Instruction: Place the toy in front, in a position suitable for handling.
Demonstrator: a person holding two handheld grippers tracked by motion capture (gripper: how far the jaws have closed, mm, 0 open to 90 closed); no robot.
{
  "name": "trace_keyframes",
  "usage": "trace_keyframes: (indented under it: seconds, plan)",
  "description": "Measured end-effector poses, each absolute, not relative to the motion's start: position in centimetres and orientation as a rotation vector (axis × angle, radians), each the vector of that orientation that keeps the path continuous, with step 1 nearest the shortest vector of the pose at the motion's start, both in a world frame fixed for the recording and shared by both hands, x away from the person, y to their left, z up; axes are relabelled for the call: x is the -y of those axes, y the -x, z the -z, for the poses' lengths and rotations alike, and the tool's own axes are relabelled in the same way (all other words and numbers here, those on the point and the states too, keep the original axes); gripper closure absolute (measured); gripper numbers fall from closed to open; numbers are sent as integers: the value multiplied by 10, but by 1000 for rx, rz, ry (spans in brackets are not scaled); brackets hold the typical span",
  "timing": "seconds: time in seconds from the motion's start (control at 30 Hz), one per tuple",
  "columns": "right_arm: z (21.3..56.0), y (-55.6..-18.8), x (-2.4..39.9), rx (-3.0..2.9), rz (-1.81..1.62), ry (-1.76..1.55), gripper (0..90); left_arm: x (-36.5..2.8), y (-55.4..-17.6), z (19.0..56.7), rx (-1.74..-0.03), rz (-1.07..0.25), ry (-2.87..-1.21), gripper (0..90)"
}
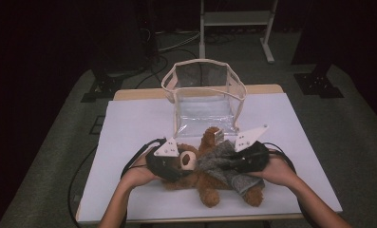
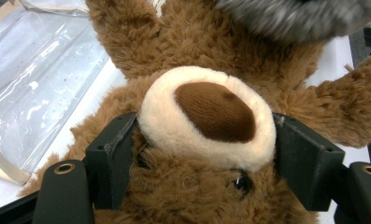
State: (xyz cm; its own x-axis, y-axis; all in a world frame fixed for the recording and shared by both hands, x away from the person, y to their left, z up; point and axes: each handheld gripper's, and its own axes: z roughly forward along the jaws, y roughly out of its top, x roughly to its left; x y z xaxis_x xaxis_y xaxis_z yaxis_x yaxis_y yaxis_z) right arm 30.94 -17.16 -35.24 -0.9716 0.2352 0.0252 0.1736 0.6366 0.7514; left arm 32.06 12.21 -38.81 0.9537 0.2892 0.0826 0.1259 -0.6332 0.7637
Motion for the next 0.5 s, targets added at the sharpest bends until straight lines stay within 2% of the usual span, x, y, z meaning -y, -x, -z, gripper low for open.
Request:
trace_keyframes:
  seconds: [0.33,0.5]
  plan:
    - [379,-278,238,-2720,-1323,-569,779,-123,-322,389,-289,-243,-2254,264]
    - [389,-270,256,-2702,-1339,-644,779,-123,-322,388,-287,-245,-2258,264]
